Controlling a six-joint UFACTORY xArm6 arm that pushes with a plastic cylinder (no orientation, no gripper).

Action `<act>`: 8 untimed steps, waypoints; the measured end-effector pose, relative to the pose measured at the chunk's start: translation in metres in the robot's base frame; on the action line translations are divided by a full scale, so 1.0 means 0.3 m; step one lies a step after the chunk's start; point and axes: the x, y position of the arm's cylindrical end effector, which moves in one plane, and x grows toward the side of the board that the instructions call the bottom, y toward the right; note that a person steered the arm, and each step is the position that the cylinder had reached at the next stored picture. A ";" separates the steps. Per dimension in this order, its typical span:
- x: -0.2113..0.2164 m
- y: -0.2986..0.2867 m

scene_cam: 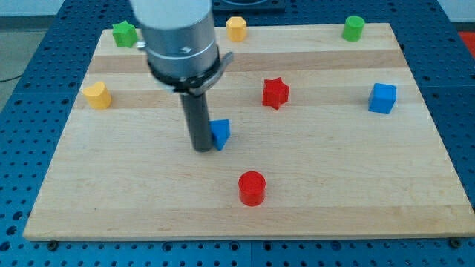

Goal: Place the blue triangle towards the right center

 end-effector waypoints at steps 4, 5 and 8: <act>-0.233 0.339; -0.292 0.409; -0.398 0.632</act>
